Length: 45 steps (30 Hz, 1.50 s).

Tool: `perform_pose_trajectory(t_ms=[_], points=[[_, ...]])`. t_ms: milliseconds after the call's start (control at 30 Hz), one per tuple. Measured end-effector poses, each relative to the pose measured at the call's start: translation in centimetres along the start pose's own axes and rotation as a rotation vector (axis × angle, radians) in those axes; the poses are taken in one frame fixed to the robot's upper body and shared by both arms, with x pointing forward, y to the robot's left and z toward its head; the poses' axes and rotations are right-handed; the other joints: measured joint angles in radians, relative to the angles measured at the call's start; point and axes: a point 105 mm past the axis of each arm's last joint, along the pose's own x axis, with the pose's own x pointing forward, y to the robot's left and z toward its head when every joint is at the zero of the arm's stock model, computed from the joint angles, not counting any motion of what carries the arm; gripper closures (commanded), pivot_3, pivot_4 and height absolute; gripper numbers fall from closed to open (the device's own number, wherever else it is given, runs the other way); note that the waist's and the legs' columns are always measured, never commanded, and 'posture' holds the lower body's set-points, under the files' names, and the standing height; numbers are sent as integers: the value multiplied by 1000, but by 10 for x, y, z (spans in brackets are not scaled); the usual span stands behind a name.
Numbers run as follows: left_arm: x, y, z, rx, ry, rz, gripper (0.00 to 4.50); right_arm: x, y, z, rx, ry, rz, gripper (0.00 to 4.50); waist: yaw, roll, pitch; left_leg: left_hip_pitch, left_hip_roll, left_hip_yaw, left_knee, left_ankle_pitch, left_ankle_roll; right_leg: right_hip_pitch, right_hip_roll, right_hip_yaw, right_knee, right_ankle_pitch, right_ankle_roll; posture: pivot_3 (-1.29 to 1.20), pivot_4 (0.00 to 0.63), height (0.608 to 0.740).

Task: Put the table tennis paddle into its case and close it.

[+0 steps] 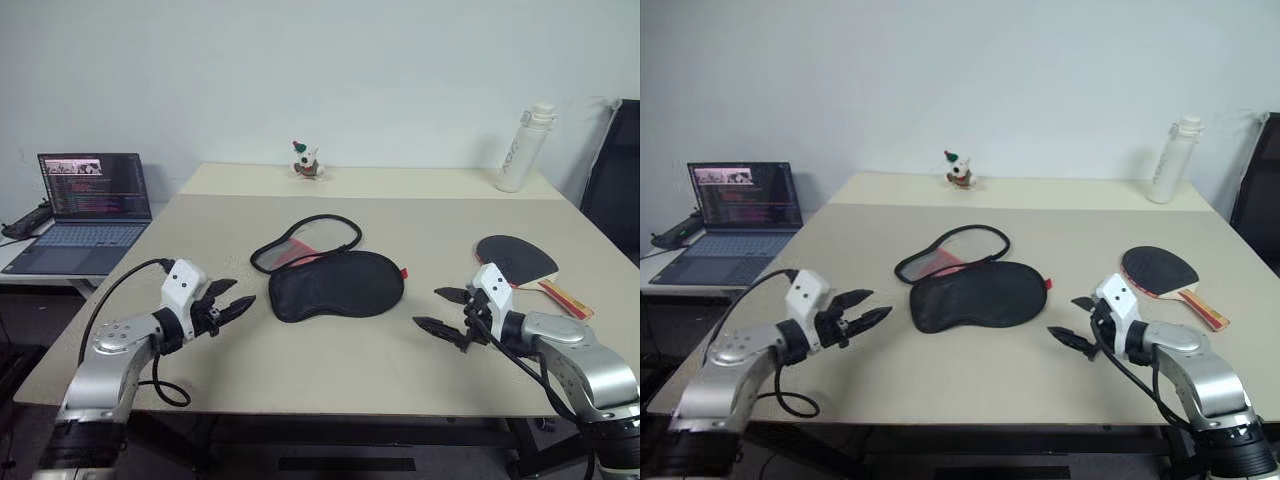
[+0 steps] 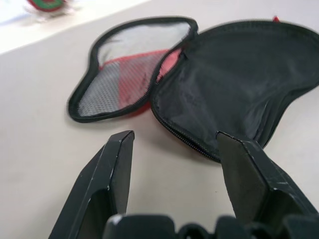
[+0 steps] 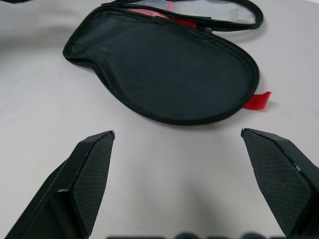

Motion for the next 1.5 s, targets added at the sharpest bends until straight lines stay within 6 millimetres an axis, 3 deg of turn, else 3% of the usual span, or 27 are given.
perform_pose_trajectory(t_ms=[167, 467, 733, 933, 1033, 1233, 1400, 1500], points=[[23, -7, -7, 70, 68, -168, 1654, -3, -11, 10, -17, -34, -44, 29, 0, 0, 0, 0, -1, 1, 0, 0, 0, 0, 0, 1, 0, 0, 0, 0, 150, 740], [34, -23, -11, 220, 142, -405, 1654, -7, -16, 7, -11, -34, -82, 29, 0, 0, 0, -2, -1, 4, 0, 0, 0, -4, 1, 2, 1, 0, 0, 0, 150, 740], [41, -40, -27, 280, 177, -518, 1654, -12, -18, 6, -11, -34, -108, 29, -1, 0, 0, -2, -1, 5, 0, 0, 0, -5, 1, 3, 2, 0, 0, 0, 150, 740], [48, -40, -27, 280, 179, -526, 1654, -14, -18, 8, -26, -31, -111, 29, 0, 0, 0, -1, -1, 5, 1, 0, 1, -4, 1, 3, 3, 1, 1, 0, 150, 740], [51, -42, -28, 263, 173, -531, 2307, -14, -17, 10, -32, -35, -109, 0, 5, 0, -1, 0, -1, 4, 2, 0, 1, -2, 1, 2, 4, 1, 1, 0, 150, 740], [54, -43, -30, 192, 165, -520, 4415, -15, -18, 11, -41, -32, -111, 0, 3, 0, -1, 3, -1, 4, 3, 0, 1, 1, 0, 3, 3, 1, 2, 0, 150, 740], [60, -48, -25, 105, 132, -501, 4482, -16, -19, 11, -43, -30, -114, 0, 6, 0, -1, 0, -1, 2, 3, 0, 1, 1, 0, 1, 2, 1, 2, 0, 150, 740], [70, -65, -21, 60, 97, -509, 4482, -16, -19, 11, -43, -30, -114, 0, 9, 0, -1, 0, -1, 2, 3, 0, 1, 1, -1, 2, 1, 2, 3, 0, 150, 740]])
